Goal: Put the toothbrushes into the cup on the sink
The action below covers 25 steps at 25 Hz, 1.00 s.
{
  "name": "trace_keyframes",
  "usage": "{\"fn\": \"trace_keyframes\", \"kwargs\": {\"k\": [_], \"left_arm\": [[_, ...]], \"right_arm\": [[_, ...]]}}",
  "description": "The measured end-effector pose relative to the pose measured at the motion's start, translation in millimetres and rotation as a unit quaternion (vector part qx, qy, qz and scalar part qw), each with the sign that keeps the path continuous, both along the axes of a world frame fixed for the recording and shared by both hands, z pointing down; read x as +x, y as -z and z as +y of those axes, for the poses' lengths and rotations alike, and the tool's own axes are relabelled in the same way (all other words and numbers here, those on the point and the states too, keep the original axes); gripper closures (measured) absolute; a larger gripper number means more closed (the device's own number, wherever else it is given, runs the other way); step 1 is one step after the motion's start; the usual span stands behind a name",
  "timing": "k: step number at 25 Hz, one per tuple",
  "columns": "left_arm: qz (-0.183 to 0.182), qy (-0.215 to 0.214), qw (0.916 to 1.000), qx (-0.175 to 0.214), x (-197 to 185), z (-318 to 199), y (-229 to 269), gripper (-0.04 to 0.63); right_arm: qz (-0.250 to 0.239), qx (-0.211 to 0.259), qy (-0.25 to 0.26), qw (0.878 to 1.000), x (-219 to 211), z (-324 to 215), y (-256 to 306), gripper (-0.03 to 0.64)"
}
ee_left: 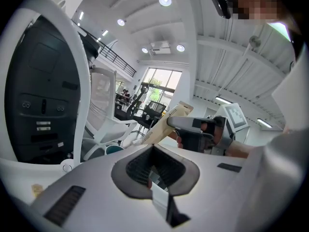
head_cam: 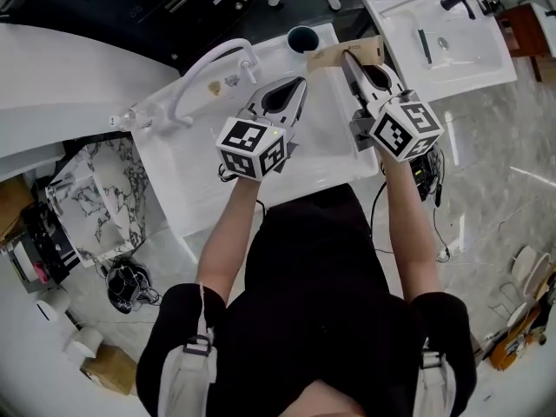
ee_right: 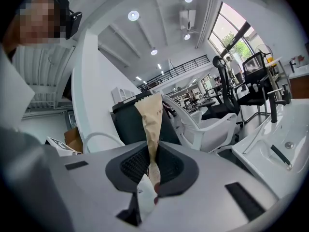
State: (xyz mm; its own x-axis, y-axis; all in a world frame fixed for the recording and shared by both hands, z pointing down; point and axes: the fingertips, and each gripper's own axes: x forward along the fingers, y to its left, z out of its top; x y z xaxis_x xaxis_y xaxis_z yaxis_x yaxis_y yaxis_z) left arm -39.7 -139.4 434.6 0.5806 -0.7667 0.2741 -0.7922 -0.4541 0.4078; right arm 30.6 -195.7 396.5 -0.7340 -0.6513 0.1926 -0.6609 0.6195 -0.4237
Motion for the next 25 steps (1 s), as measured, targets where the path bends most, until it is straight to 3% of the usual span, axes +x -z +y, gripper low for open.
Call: {"fn": "trace_keyframes", "kwargs": {"k": [25], "left_arm": [[0.004, -0.019, 0.9990, -0.039, -1.8, -31.1, -30.2, 0.586]], "right_arm": [[0.009, -0.018, -0.006, 1.000, -26.2, -59.3, -39.2, 0.566]]}}
